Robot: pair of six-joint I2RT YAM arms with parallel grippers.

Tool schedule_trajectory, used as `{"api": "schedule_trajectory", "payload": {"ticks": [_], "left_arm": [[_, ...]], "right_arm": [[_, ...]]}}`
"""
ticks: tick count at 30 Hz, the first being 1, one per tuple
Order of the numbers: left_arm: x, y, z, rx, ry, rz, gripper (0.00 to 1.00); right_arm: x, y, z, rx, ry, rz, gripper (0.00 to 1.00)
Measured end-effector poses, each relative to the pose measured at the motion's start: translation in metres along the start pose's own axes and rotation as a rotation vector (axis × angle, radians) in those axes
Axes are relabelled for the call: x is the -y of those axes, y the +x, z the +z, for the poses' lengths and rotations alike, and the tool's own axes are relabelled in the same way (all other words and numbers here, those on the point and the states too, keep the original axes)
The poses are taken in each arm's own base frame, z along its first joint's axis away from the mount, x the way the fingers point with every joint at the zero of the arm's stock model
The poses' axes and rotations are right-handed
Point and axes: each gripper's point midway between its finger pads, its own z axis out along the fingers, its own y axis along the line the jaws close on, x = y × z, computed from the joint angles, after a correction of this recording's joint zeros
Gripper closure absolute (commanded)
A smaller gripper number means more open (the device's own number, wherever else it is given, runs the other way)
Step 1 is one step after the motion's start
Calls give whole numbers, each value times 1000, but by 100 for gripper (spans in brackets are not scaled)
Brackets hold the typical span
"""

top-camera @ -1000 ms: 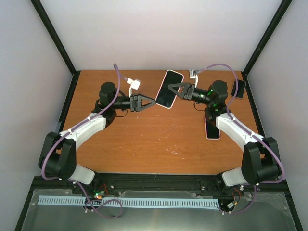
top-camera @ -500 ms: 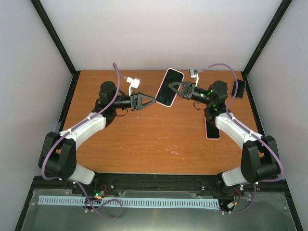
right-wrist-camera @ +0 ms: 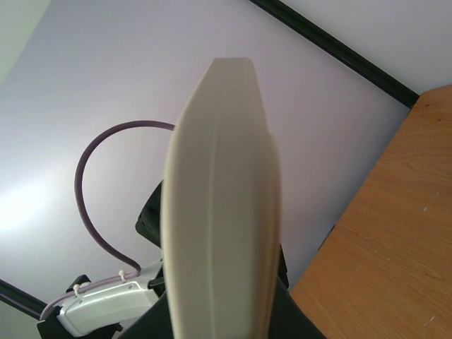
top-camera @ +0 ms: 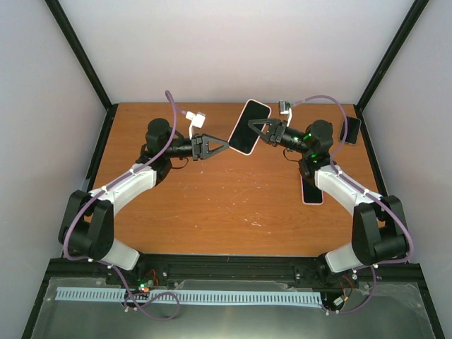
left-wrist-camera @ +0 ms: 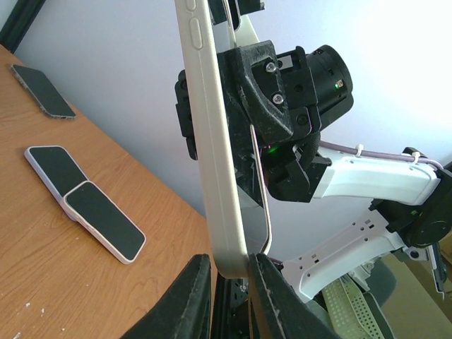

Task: Take the phone out of the phone case
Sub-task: Remove the phone case from the phone.

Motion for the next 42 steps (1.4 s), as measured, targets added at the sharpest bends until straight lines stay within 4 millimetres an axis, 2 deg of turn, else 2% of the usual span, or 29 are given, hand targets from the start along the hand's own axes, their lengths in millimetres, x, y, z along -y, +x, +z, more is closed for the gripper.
{"api": "schedule_trajectory", "payload": {"ticks": [21, 24, 27, 29, 31, 33, 36, 38, 42], "left_arm": [[-17, -6, -5, 51, -69, -38, 85], [-35, -1, -7, 65, -131, -95, 85], [-77, 26, -13, 53, -242, -238, 83], [-96, 43, -18, 37, -294, -313, 79], [-103, 50, -20, 28, -318, -344, 70], [-98, 46, -21, 30, -307, -319, 59], [-78, 37, -21, 25, -255, -259, 48], [-62, 29, -21, 22, -214, -207, 44], [-27, 11, -22, 16, -120, -102, 42]], "right_arm": [[7, -7, 0, 36, 7, 40, 97], [-3, -7, 1, 29, -28, 34, 97], [-38, -1, 5, -14, -121, -20, 97], [-57, 1, 5, -30, -163, -59, 97], [-66, 1, 3, -34, -185, -85, 97], [-69, 1, 1, -33, -192, -99, 97], [-67, -1, -1, -33, -187, -101, 97], [-67, -1, -2, -35, -185, -105, 97], [-65, -1, -3, -39, -182, -105, 97]]}}
